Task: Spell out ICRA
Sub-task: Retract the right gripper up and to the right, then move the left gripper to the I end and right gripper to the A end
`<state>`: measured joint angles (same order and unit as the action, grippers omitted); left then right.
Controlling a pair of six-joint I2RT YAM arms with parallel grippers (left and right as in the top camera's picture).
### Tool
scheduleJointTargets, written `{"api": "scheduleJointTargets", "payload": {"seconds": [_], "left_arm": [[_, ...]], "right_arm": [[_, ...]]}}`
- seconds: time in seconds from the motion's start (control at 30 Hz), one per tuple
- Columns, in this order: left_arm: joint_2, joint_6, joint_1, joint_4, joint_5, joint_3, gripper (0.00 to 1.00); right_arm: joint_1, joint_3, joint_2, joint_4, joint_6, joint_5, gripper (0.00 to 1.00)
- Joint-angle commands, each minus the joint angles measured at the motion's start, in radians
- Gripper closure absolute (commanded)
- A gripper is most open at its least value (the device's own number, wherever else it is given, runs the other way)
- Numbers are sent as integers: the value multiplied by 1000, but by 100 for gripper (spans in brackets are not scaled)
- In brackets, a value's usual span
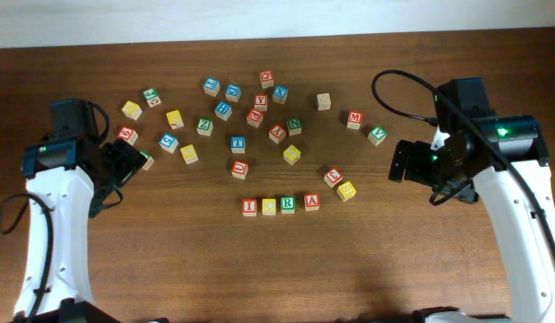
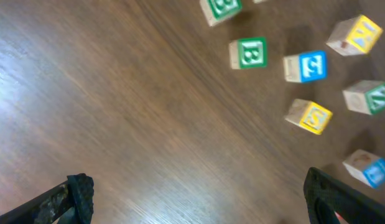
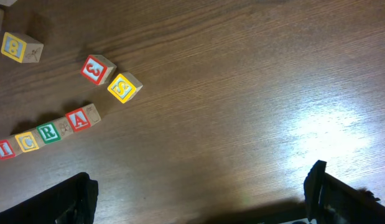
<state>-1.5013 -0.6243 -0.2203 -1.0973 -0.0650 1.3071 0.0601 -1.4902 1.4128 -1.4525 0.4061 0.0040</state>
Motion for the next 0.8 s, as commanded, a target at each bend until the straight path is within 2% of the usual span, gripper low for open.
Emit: {"api": "scheduleJointTargets", "payload": {"seconds": [0.0, 0.03, 0.07, 0.13, 0.17, 0.27, 0.3, 0.33, 0.5, 0.63, 0.77], "left_arm": [[11, 8, -3, -60, 162, 3, 1], [11, 65, -3, -75, 271, 3, 0], [11, 208, -3, -52, 435, 3, 5], [19, 358, -3, -41, 621, 10, 7], [28, 397, -2, -46, 657, 23, 8], [85, 478, 37, -66, 613, 109, 8], [109, 476, 61, -63, 573, 124, 10], [125, 476, 76, -56, 568, 124, 1], [131, 480, 89, -90, 569, 123, 1], [131, 603, 183, -114, 563, 120, 1], [122, 597, 344, -158, 339, 119, 1]], "right_arm": [[-4, -7, 3, 12, -10, 11, 2], [-4, -7, 3, 13, -10, 11, 2], [-3, -5, 3, 15, -10, 11, 2], [-2, 5, 3, 26, -10, 8, 2], [-2, 16, 3, 35, -10, 8, 2], [-2, 36, 20, 55, -10, 6, 2], [-2, 44, 35, 66, -10, -4, 2], [-2, 50, 50, 73, -10, -21, 2], [-2, 85, 118, 122, -10, -40, 2], [-2, 85, 170, 153, -9, -42, 2], [-2, 85, 178, 159, -9, -41, 2]]}}
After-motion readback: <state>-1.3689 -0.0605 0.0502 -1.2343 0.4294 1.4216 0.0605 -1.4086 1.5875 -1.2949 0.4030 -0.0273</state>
